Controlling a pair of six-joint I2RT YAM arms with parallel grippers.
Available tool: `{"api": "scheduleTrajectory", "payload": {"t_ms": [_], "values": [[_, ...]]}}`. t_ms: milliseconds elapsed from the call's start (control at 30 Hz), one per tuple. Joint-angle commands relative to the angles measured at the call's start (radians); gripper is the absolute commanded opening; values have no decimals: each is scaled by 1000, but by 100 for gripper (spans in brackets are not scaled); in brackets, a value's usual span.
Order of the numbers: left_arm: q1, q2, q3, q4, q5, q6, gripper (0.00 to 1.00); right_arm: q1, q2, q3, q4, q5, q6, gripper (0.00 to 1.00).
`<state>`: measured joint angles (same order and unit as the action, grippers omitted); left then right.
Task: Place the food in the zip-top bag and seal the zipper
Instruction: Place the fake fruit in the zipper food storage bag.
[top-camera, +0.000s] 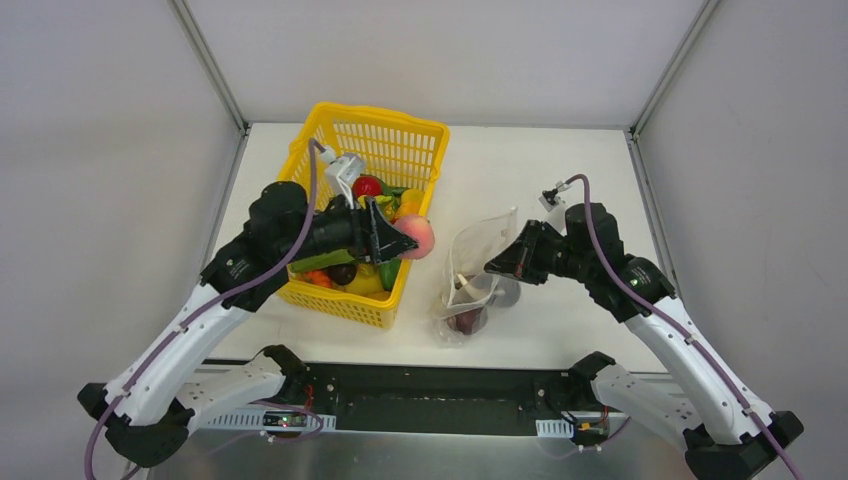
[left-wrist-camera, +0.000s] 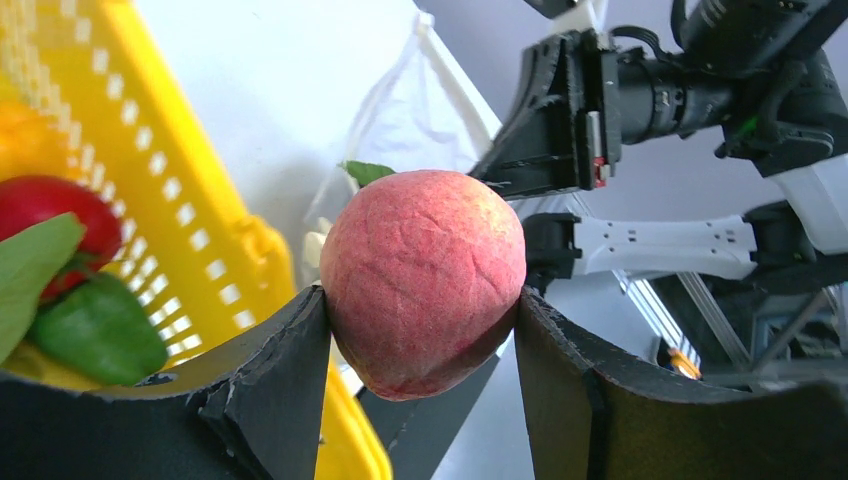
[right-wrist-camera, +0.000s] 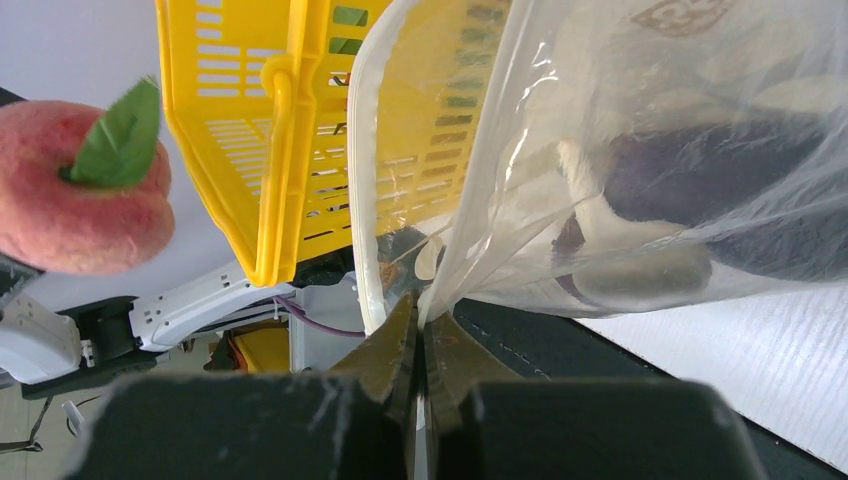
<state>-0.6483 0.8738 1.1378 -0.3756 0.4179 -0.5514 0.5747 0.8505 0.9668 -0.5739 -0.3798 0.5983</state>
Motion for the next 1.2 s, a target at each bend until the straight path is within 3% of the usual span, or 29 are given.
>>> {"api": "scheduleTrajectory", "payload": {"t_ms": [0, 167, 333, 500, 600, 900, 1167], "values": [[-113, 88, 30, 149, -26, -14, 39, 12, -3, 34, 32, -17, 11, 2], [-245, 230, 76, 206, -101, 10, 39, 14, -22, 20, 37, -13, 17, 2], [-290, 304, 93, 223, -193, 23, 41, 15, -44, 14, 31, -7, 21, 2], [-330, 366, 148, 128, -314, 76, 45, 14, -52, 9, 32, -8, 19, 2], [-347, 404, 184, 72, -368, 102, 54, 14, -49, 6, 38, -21, 16, 2], [-363, 452, 223, 11, -351, 148, 76, 15, -64, 1, 46, -13, 7, 3], [-363, 422, 248, -80, -368, 178, 78, 14, -69, 1, 33, 23, 10, 3]]}}
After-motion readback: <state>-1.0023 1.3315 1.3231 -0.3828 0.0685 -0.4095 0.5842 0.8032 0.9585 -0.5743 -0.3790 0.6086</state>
